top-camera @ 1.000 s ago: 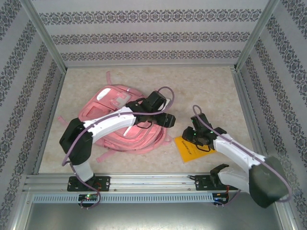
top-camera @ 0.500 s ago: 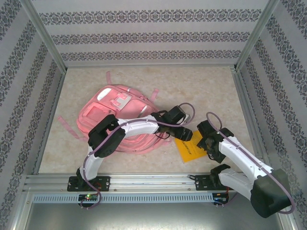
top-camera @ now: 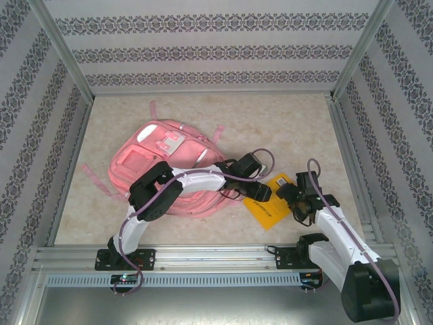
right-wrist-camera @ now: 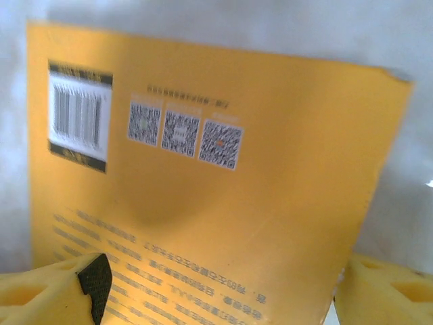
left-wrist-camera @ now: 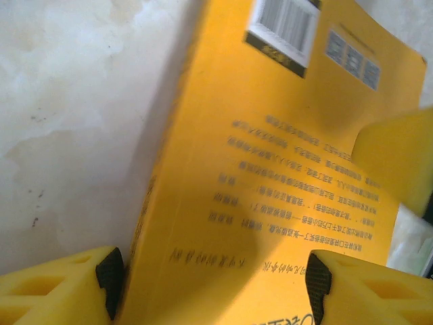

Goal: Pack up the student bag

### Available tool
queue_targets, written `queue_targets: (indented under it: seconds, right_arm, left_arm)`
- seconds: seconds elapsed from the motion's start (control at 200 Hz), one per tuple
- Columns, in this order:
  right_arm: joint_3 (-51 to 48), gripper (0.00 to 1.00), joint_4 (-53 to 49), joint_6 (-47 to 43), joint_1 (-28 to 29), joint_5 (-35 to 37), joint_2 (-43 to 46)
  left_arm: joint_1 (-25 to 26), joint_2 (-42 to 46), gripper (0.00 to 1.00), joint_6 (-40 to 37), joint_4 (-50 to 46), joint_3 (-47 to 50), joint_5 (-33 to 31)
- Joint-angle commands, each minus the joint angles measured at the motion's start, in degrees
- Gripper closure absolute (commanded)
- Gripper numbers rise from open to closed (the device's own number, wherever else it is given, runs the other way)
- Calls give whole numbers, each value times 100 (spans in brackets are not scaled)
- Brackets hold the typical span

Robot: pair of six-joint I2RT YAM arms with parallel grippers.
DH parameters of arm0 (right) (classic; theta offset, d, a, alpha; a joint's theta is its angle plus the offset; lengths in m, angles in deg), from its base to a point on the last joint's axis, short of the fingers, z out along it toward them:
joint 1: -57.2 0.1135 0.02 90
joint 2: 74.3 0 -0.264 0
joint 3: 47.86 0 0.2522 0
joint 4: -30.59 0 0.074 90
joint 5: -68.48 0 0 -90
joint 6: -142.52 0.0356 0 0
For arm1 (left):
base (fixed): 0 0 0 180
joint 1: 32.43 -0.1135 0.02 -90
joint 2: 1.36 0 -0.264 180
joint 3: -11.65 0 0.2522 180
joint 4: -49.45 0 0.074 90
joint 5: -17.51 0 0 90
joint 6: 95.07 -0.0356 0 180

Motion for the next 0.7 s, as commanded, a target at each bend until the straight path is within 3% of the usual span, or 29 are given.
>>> queue_targets:
  seconds: [0.0, 0.12, 0.425, 0.545, 0.695]
  right_arm:
    - [-2, 18, 1687, -574, -281, -1702, -247]
    - [315, 20, 1631, -801, -453, -2118, -647]
    - [292, 19, 229, -986, -457, -866, -413]
    - [24, 19, 487, -918, -460, -1107, -381]
    - [-150, 20, 885, -803, -460, -1478, -703]
  left_arm:
    - [113, 111, 29, 306, 607, 205, 699]
    - [106, 216, 33, 426, 830, 429, 718]
    - [96, 221, 34, 421, 822, 596, 469]
    - [96, 121, 34, 434, 826, 519, 538]
    - [95, 52, 43, 512, 954, 474, 667]
